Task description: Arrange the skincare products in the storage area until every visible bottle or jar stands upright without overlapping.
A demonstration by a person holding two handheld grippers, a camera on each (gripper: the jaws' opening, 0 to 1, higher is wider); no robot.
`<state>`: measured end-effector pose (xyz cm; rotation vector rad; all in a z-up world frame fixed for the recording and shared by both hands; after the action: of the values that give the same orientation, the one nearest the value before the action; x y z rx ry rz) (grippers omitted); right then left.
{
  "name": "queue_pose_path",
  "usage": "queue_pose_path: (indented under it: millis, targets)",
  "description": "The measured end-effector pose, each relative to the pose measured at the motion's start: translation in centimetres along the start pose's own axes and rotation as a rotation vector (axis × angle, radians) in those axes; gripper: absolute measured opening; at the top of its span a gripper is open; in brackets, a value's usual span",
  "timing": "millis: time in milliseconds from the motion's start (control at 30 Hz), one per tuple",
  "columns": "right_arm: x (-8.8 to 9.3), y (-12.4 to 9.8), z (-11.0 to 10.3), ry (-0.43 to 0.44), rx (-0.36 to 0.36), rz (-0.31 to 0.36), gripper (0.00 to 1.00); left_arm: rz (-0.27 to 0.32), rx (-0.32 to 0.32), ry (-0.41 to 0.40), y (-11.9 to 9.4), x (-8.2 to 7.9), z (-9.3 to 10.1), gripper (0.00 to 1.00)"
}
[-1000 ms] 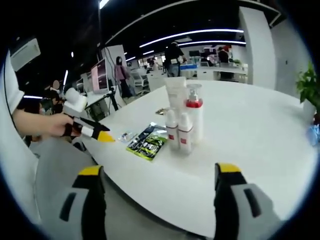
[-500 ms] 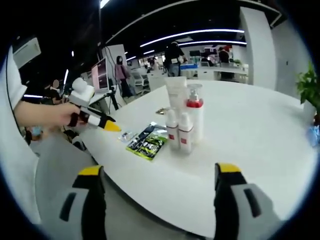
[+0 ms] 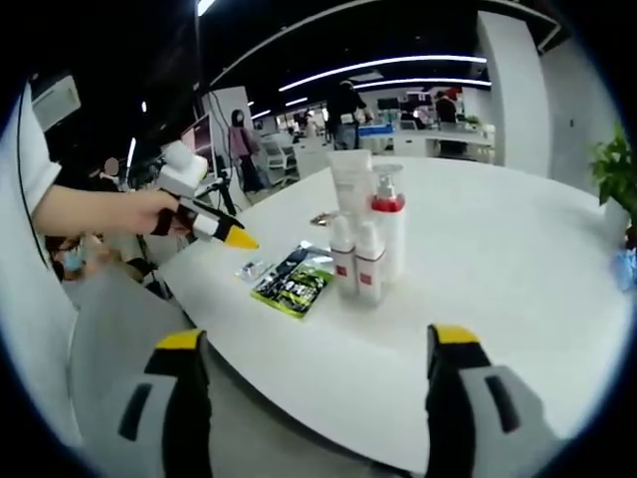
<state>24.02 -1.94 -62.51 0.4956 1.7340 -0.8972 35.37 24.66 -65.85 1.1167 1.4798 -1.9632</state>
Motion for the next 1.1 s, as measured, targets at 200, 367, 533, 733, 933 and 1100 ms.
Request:
queue_pose_path:
  millis: [200,367,533,733,933,1100]
  targets:
    - [0.1,0.0,0.1,0.010,0.004,-0.008,0.91,-0.032,-0.007,0.005,1.8,-0.6,-0.7,0.71]
    - [0.3,0.0,0.3,0.020,0.009,-0.013,0.91,-0.083,0.003,0.003,3.5,-1.1,-1.1,0.73]
    - [0.3,0.0,0.3,0.030,0.007,-0.017,0.91,-0.101,-0.013,-0.002,5.1,-2.1,-2.0,0.75]
    - [0.4,0.0,0.5,0.043,0.016,-0.018,0.91,-0.116,-0.028,-0.019,7.4,-3.4,-2.8,0.77]
    - [0.4,0.0,0.8,0.060,0.035,-0.016,0.91,-0.144,-0.039,-0.031,9.7,-4.1,-3.6,0.78]
    - [0.5,-0.1,1.0,0.059,0.046,-0.020,0.91,-0.180,-0.057,-0.027,11.9,-4.2,-4.5,0.79]
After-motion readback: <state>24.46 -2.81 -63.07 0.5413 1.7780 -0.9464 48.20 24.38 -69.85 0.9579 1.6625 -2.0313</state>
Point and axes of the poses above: the point that each gripper's makers call its tool centre point, and the gripper's own axes: y roughly forward along the fingers, z roughly to its right, x roughly out of its underside, the point moved 3 cm from there along -y, roughly backward along the fingers, and after that the axes turned 10 degrees about z, right-handed, at the moved point
